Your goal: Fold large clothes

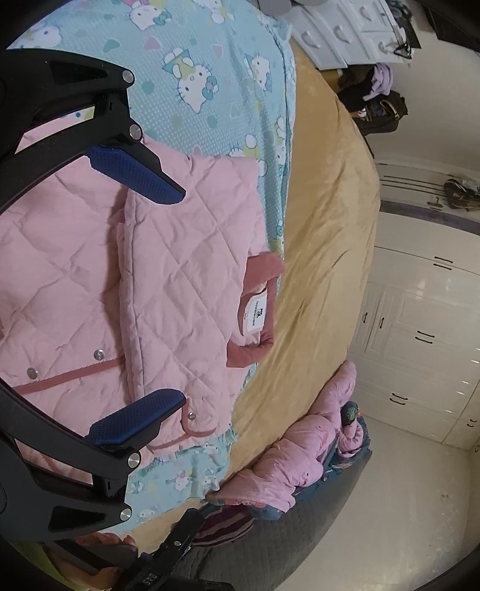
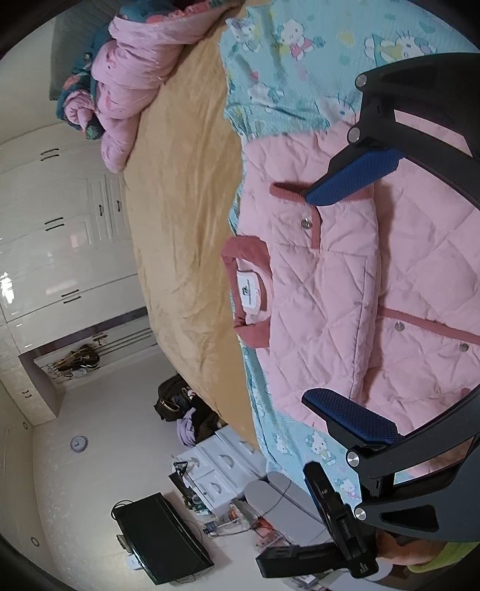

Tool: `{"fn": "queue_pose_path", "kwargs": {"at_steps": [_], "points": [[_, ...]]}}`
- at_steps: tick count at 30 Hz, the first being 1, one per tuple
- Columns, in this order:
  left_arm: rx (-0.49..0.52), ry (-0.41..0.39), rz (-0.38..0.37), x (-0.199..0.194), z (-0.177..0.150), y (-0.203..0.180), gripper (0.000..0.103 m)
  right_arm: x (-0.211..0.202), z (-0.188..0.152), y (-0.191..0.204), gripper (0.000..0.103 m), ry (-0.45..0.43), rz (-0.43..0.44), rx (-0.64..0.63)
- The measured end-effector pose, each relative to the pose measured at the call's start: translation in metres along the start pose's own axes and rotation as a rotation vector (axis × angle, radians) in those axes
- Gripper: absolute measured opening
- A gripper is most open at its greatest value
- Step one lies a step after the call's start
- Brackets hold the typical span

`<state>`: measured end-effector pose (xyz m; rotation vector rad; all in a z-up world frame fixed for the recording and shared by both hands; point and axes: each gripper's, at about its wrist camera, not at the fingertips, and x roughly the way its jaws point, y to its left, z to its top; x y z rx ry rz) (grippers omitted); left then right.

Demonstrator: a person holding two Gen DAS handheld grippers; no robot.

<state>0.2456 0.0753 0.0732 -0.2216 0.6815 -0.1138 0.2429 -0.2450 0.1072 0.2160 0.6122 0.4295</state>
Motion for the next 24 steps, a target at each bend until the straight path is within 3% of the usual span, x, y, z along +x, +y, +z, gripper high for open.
{"fn": "queue_pose_path", "kwargs": {"at_steps": [10,24], "points": [[0.014,-0.006,-0.007,-0.033,-0.025,-0.01,0.094,-0.033,-0.018,-0.004,0.099,-0.03,0.001,-0.01],[0.006,0.016,0.021,-0.063,-0.065,-0.007,0.094,-0.061,-0.044,0.001,0.099,0.01,0.003,-0.054]]}}
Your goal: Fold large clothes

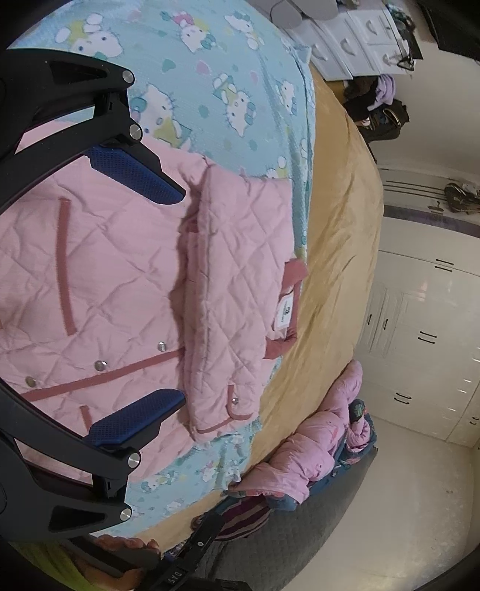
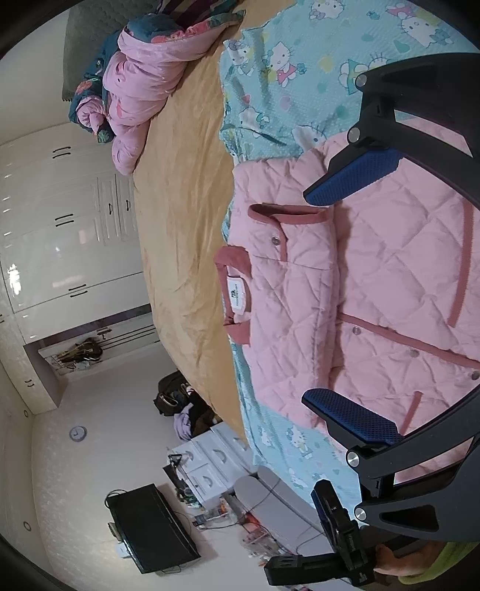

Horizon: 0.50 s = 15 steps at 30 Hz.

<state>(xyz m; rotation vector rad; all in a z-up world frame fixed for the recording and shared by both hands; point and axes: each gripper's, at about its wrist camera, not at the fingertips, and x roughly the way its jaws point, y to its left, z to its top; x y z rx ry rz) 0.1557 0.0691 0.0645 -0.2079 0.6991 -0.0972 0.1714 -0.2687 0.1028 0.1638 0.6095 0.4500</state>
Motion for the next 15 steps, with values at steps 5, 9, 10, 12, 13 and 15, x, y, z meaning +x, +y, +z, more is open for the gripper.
{"fn": "queue_pose_path", "kwargs": {"at_steps": [5,9,10,12,13,15], "points": [[0.004,0.014,0.021,-0.008,-0.015,0.002,0.094,-0.006,-0.015,-0.001,0.099,0.025,-0.003,-0.014],[0.006,0.031,0.044,-0.012,-0.027,0.006,0.094,-0.012,-0.028,-0.009,0.099,0.045,-0.011,-0.002],[0.005,0.034,0.05,-0.013,-0.03,0.007,0.094,-0.013,-0.031,-0.01,0.099,0.048,-0.014,-0.001],[-0.002,0.035,0.057,-0.017,-0.035,0.009,0.094,-0.016,-0.036,-0.014,0.099,0.056,-0.023,0.001],[-0.004,0.037,0.06,-0.018,-0.037,0.01,0.094,-0.018,-0.039,-0.018,0.099,0.06,-0.028,0.005],[-0.011,0.041,0.069,-0.021,-0.042,0.012,0.094,-0.021,-0.043,-0.023,0.099,0.067,-0.034,0.012]]}}
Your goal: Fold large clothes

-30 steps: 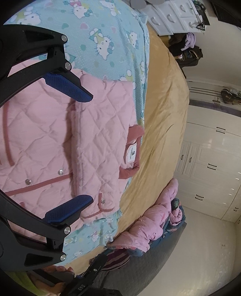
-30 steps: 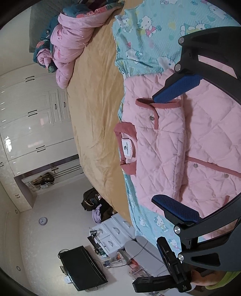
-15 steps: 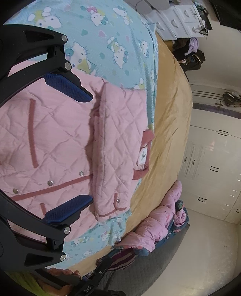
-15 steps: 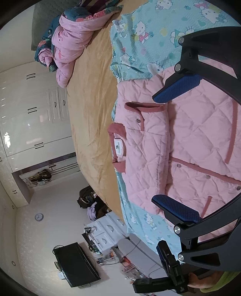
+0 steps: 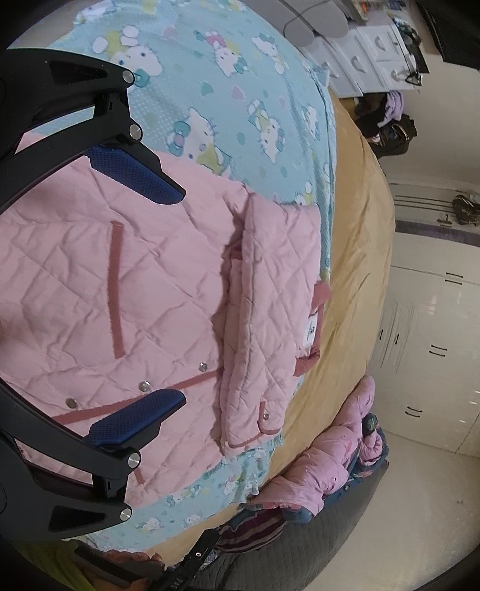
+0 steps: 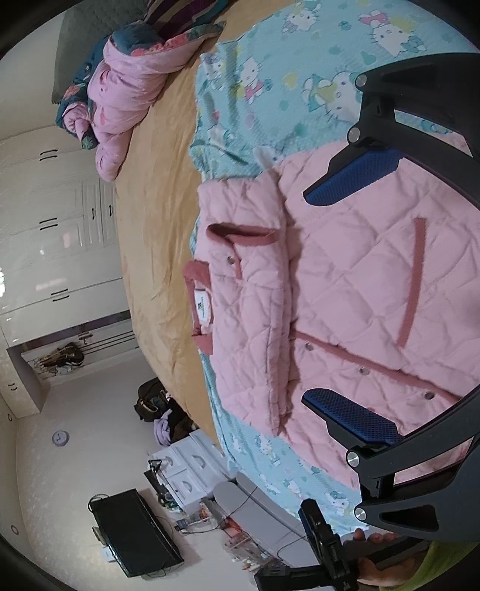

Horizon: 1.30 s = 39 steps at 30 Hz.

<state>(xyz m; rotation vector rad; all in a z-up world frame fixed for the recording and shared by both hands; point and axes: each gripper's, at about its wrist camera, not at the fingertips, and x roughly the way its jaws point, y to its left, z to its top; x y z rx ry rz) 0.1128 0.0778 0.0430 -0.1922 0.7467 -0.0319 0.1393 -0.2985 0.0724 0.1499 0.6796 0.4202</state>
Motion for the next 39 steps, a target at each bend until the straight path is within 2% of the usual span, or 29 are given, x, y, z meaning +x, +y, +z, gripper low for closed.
{"fn": "queue_pose_path", "kwargs": {"at_steps": [11,25,39], "points": [[-0.038,0.038,0.052,-0.006,-0.023,0.019,0.094,-0.011,-0.023,-0.018,0.099,0.034,-0.017,0.017],[-0.091,0.089,0.104,-0.016,-0.05,0.05,0.094,-0.007,-0.05,-0.026,0.099,0.12,-0.004,0.029],[-0.21,0.165,0.105,-0.025,-0.091,0.095,0.094,-0.007,-0.07,-0.036,0.099,0.163,-0.009,0.033]]}}
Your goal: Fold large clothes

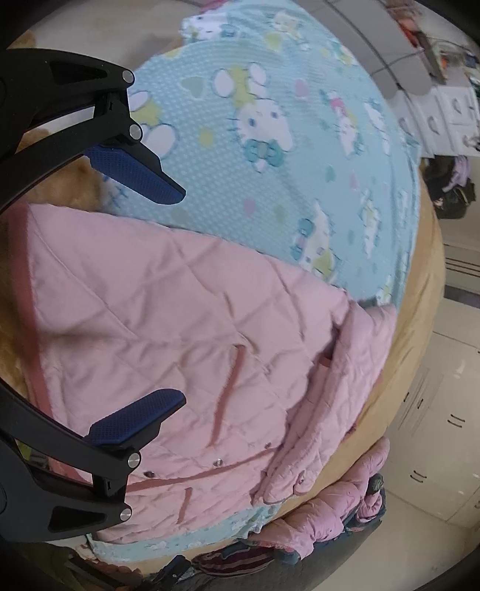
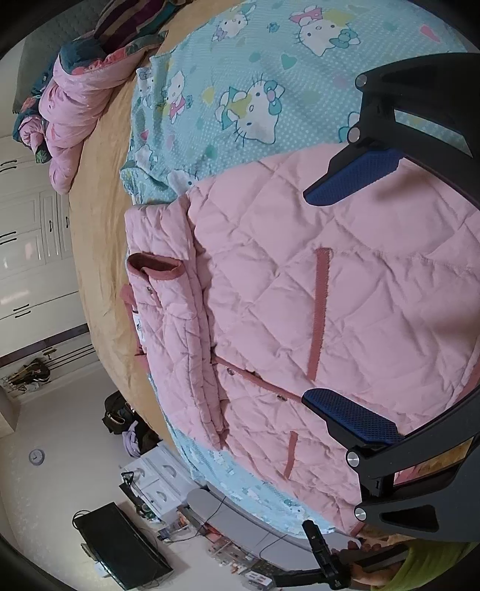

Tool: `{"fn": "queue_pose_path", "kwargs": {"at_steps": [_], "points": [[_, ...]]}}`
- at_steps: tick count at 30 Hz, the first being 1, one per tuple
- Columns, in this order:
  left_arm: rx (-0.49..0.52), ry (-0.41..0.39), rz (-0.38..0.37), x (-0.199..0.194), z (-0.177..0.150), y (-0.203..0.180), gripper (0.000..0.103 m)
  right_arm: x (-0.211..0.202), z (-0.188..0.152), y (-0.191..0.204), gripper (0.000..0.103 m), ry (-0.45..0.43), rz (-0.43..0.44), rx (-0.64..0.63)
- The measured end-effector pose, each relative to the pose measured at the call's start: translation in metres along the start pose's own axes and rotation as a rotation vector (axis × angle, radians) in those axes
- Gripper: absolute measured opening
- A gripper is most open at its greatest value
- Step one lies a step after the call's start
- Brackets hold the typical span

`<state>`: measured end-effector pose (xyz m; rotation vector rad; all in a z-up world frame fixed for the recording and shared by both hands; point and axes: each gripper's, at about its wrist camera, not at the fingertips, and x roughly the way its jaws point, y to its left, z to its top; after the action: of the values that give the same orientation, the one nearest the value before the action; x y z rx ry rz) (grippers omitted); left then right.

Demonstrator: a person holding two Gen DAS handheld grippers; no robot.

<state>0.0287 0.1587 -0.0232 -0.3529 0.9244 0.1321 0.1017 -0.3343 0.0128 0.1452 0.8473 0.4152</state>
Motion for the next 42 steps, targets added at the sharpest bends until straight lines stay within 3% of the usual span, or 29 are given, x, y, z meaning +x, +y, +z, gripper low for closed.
{"fn": "queue_pose_path", "kwargs": {"at_steps": [15,20,22,25,28,34,42], "points": [[-0.014,0.13,-0.057,0.024,-0.041,0.014,0.094,-0.01,-0.033,-0.008,0.099,0.083,-0.021,-0.023],[0.062,0.087,-0.045,0.021,-0.043,0.005,0.093,-0.019,-0.048,-0.019,0.099,0.117,-0.042,-0.009],[0.096,0.059,-0.038,0.018,-0.044,0.001,0.081,-0.021,-0.053,-0.024,0.099,0.131,-0.043,0.0],[0.22,0.019,0.049,0.015,-0.047,-0.017,0.044,-0.025,-0.06,-0.032,0.099,0.147,-0.049,0.012],[0.287,-0.013,0.092,0.011,-0.047,-0.027,0.025,-0.029,-0.066,-0.045,0.099,0.163,-0.075,0.033],[0.269,-0.063,0.05,0.0,-0.041,-0.029,0.014,-0.031,-0.08,-0.065,0.099,0.213,-0.069,0.085],[0.245,-0.136,0.005,-0.015,-0.027,-0.039,0.013,-0.021,-0.1,-0.073,0.099,0.288,0.015,0.145]]}}
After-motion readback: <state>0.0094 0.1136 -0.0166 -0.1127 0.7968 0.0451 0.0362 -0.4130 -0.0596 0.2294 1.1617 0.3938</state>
